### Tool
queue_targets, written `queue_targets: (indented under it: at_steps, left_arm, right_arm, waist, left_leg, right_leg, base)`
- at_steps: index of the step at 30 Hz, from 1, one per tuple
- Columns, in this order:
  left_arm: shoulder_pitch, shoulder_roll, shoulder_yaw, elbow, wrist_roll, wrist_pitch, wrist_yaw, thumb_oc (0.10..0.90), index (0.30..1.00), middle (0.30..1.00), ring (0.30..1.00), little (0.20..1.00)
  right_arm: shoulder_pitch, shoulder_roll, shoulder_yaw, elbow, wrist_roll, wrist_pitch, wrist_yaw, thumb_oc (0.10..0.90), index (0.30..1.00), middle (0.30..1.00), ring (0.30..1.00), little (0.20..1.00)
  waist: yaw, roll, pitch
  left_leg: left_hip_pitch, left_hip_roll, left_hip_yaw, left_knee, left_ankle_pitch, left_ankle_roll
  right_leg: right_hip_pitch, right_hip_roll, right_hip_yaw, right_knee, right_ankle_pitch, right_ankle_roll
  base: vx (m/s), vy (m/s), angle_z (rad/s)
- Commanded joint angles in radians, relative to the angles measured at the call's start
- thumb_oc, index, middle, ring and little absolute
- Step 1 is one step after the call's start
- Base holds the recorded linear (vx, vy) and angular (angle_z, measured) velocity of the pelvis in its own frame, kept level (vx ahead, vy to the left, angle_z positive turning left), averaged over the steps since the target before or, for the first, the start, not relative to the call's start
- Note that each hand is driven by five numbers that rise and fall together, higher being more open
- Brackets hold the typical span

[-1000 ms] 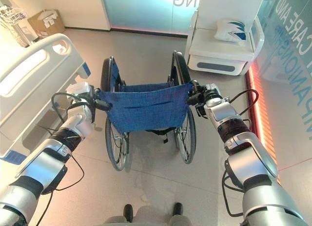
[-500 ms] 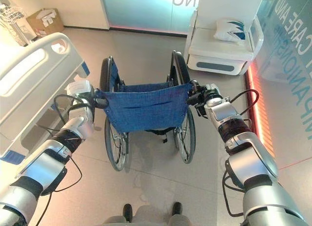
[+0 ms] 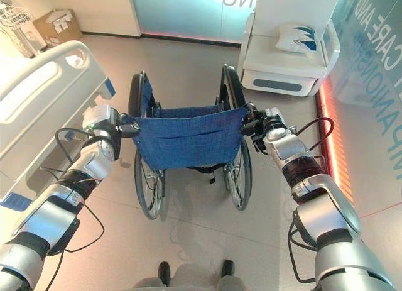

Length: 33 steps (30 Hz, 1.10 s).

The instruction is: Push the wheelchair next to the bed

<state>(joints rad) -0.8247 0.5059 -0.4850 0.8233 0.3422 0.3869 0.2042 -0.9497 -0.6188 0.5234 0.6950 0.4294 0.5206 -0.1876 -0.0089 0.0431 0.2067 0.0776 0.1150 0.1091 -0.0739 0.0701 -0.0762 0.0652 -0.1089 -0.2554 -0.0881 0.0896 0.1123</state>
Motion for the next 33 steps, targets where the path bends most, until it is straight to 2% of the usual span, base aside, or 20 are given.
queue_targets:
  at_steps: [1, 6, 9, 12, 14, 15, 16, 17, 21, 23, 25, 27, 28, 30, 33]
  left_arm:
    - [0.307, -0.032, -0.082, 0.051, -0.183, -0.157, -0.155, 0.400, 0.300, 0.300, 0.300, 0.300]
    - [0.351, -0.020, -0.072, 0.032, -0.146, -0.180, -0.153, 0.400, 0.300, 0.300, 0.300, 0.300]
    - [0.340, -0.011, -0.086, 0.026, -0.111, -0.182, -0.158, 0.400, 0.300, 0.300, 0.300, 0.300]
    - [0.309, 0.003, -0.119, 0.005, -0.076, -0.163, -0.182, 0.400, 0.300, 0.300, 0.300, 0.300]
    - [0.285, 0.012, -0.137, -0.009, -0.074, -0.146, -0.197, 0.400, 0.300, 0.300, 0.300, 0.300]
    - [0.273, 0.018, -0.147, -0.019, -0.083, -0.138, -0.202, 0.400, 0.300, 0.300, 0.300, 0.300]
    - [0.261, 0.020, -0.154, -0.021, -0.094, -0.135, -0.203, 0.400, 0.300, 0.300, 0.300, 0.300]
    - [0.247, 0.022, -0.165, -0.030, -0.095, -0.128, -0.205, 0.400, 0.300, 0.300, 0.300, 0.300]
    - [0.232, 0.019, -0.163, -0.069, -0.099, -0.103, -0.216, 0.400, 0.300, 0.300, 0.300, 0.300]
    - [0.192, 0.028, -0.152, -0.089, -0.114, -0.098, -0.213, 0.400, 0.300, 0.300, 0.300, 0.300]
    - [0.139, 0.023, -0.149, -0.074, -0.150, -0.106, -0.206, 0.400, 0.300, 0.300, 0.300, 0.300]
    - [0.120, 0.024, -0.150, -0.072, -0.178, -0.112, -0.201, 0.400, 0.300, 0.300, 0.300, 0.300]
    - [0.108, 0.025, -0.142, -0.068, -0.208, -0.122, -0.198, 0.400, 0.300, 0.300, 0.300, 0.300]
    - [0.110, 0.025, -0.121, -0.062, -0.318, -0.131, -0.179, 0.400, 0.300, 0.300, 0.300, 0.300]
    - [0.136, 0.016, -0.099, -0.074, -0.348, -0.135, -0.168, 0.400, 0.300, 0.300, 0.300, 0.300]
  right_arm:
    - [-0.026, -0.096, -0.036, -0.072, -0.138, -0.162, 0.031, 0.400, 0.300, 0.300, 0.300, 0.300]
    - [-0.017, -0.100, -0.028, -0.070, -0.191, -0.137, 0.044, 0.400, 0.300, 0.300, 0.300, 0.300]
    - [-0.033, -0.092, -0.019, -0.033, -0.230, -0.151, 0.043, 0.400, 0.300, 0.300, 0.300, 0.300]
    - [-0.055, -0.078, -0.013, 0.015, -0.244, -0.165, 0.029, 0.400, 0.300, 0.300, 0.300, 0.300]
    - [-0.055, -0.079, -0.018, 0.028, -0.242, -0.179, 0.027, 0.400, 0.300, 0.300, 0.300, 0.300]
    - [-0.047, -0.085, -0.019, 0.020, -0.234, -0.182, 0.025, 0.400, 0.300, 0.300, 0.300, 0.300]
    - [-0.037, -0.093, -0.024, 0.012, -0.230, -0.191, 0.026, 0.400, 0.300, 0.300, 0.300, 0.300]
    - [-0.019, -0.102, -0.030, 0.005, -0.227, -0.206, 0.024, 0.400, 0.300, 0.300, 0.300, 0.300]
    - [0.002, -0.114, -0.032, -0.040, -0.235, -0.200, 0.018, 0.400, 0.300, 0.300, 0.300, 0.300]
    - [-0.011, -0.128, -0.028, -0.072, -0.224, -0.192, 0.005, 0.400, 0.300, 0.300, 0.300, 0.300]
    - [-0.046, -0.151, -0.035, -0.076, -0.223, -0.172, 0.022, 0.400, 0.300, 0.300, 0.300, 0.300]
    - [-0.074, -0.158, -0.026, -0.069, -0.207, -0.159, 0.023, 0.400, 0.300, 0.300, 0.300, 0.300]
    - [-0.095, -0.163, -0.018, -0.053, -0.183, -0.159, 0.017, 0.400, 0.300, 0.300, 0.300, 0.300]
    - [-0.098, -0.158, -0.018, -0.059, -0.163, -0.146, 0.027, 0.400, 0.300, 0.300, 0.300, 0.300]
    - [-0.068, -0.162, -0.027, -0.080, -0.148, -0.132, 0.036, 0.400, 0.300, 0.300, 0.300, 0.300]
  waist:
    - [0.065, -0.058, 0.046]
    - [0.075, -0.056, 0.044]
    - [0.081, -0.055, 0.046]
    - [0.091, -0.051, 0.049]
    - [0.091, -0.048, 0.052]
    - [0.086, -0.044, 0.056]
    - [0.077, -0.034, 0.063]
    - [0.058, -0.031, 0.078]
    - [0.024, -0.047, 0.097]
    - [-0.013, -0.071, 0.126]
    - [-0.050, -0.080, 0.135]
    - [-0.057, -0.079, 0.130]
    - [-0.061, -0.080, 0.122]
    - [-0.060, -0.079, 0.100]
    - [-0.067, -0.080, 0.073]
  left_leg:
    - [-0.070, -0.044, -0.012, 0.098, -0.091, 0.045]
    - [-0.074, -0.055, -0.002, 0.125, -0.109, 0.059]
    - [-0.076, -0.063, 0.005, 0.146, -0.123, 0.074]
    - [-0.093, -0.079, 0.004, 0.176, -0.140, 0.102]
    - [-0.107, -0.098, -0.001, 0.187, -0.151, 0.124]
    - [-0.106, -0.103, -0.003, 0.189, -0.154, 0.133]
    - [-0.104, -0.104, -0.009, 0.192, -0.160, 0.141]
    - [-0.098, -0.110, -0.024, 0.209, -0.172, 0.146]
    - [-0.095, -0.137, -0.059, 0.238, -0.197, 0.143]
    - [-0.075, -0.168, -0.073, 0.246, -0.240, 0.136]
    - [-0.055, -0.188, -0.099, 0.236, -0.273, 0.135]
    - [-0.048, -0.180, -0.106, 0.236, -0.279, 0.128]
    - [-0.051, -0.170, -0.113, 0.243, -0.287, 0.122]
    - [-0.036, -0.093, -0.100, 0.269, -0.281, 0.089]
    - [0.024, -0.004, -0.065, 0.266, -0.255, 0.056]
  right_leg:
    - [-0.037, -0.034, 0.000, 0.155, -0.138, -0.011]
    - [-0.044, -0.057, 0.006, 0.181, -0.139, 0.000]
    - [-0.054, -0.073, 0.011, 0.219, -0.147, 0.009]
    - [-0.069, -0.096, 0.026, 0.308, -0.166, 0.020]
    - [-0.096, -0.121, 0.057, 0.429, -0.129, 0.023]
    - [-0.132, -0.135, 0.076, 0.522, -0.081, 0.022]
    - [-0.185, -0.134, 0.106, 0.635, -0.045, 0.021]
    - [-0.237, -0.116, 0.143, 0.702, -0.035, 0.015]
    - [-0.296, -0.082, 0.155, 0.571, -0.020, 0.006]
    - [-0.364, -0.090, 0.146, 0.356, 0.042, 0.016]
    - [-0.381, -0.078, 0.189, 0.181, 0.096, 0.040]
    - [-0.377, -0.067, 0.198, 0.178, 0.090, 0.038]
    - [-0.370, -0.060, 0.205, 0.181, 0.070, 0.030]
    - [-0.369, -0.059, 0.167, 0.263, 0.003, 0.017]
    - [-0.359, -0.066, 0.107, 0.302, -0.030, 0.002]
  base:
    - [0.05, 0.158, -0.04]
    - [0.03, 0.140, -0.02]
    - [0.05, 0.177, 0.00]
    - [0.06, 0.173, -0.03]
    - [0.07, 0.202, -0.03]
    - [0.10, 0.221, -0.08]
    - [0.20, 0.208, -0.16]
    - [0.24, 0.124, -0.23]
    - [0.23, -0.062, 0.15]
    - [0.25, -0.208, 0.01]
    - [0.33, -0.249, 0.34]
    - [0.24, -0.263, 0.67]
    - [0.35, -0.442, 0.77]
    - [0.43, -0.463, 0.56]
    - [0.36, -0.327, 0.34]
